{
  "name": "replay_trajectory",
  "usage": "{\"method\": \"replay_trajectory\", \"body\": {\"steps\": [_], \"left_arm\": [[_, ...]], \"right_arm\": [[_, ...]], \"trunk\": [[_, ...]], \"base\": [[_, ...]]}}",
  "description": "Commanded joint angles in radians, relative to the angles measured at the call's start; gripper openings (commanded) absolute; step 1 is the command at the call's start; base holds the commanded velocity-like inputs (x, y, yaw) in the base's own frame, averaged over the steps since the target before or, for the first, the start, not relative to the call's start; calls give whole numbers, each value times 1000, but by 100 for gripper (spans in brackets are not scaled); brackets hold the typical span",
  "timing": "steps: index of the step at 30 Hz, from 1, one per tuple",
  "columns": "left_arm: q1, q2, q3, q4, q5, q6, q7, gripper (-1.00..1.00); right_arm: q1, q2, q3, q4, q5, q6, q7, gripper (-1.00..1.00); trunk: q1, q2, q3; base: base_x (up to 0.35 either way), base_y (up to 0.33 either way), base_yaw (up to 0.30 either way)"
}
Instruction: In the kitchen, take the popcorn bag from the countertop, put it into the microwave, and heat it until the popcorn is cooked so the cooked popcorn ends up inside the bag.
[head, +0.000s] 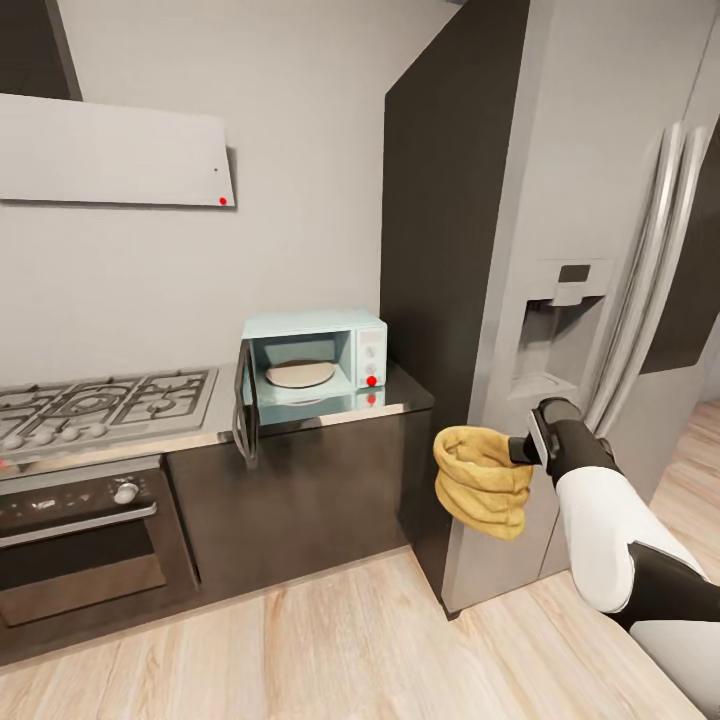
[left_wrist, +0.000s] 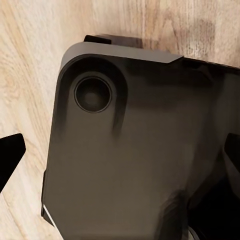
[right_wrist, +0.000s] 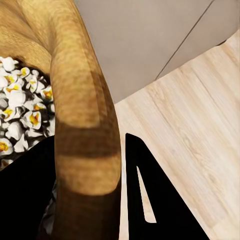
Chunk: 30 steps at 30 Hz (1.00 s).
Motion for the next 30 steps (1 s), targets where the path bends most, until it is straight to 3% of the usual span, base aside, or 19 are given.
{"method": "replay_trajectory", "body": {"steps": [1,12,19,30], "left_arm": [[0,-1,2,0,6,-3,0,100],[0,-1,2,1,6,-3,0,100],[0,0,2,0,6,-3,0,100],[0,0,2,-1,7,-3,0,100]], "right_arm": [[-1,0,-3,-1,4,3,3,-100],[-1,0,-3,3,6,12,3,-100],[-1,0,-3,32,44,5,4,-100],[-1,2,-2,33,47,6,7,-100]], "trunk": [[0,-1,-1],[0,-1,-1],[0,-1,-1],[0,-1,-1]], "base": [[0,0,0],[-181,-156,15],[-88,-70,249],[-1,-1,274]]}}
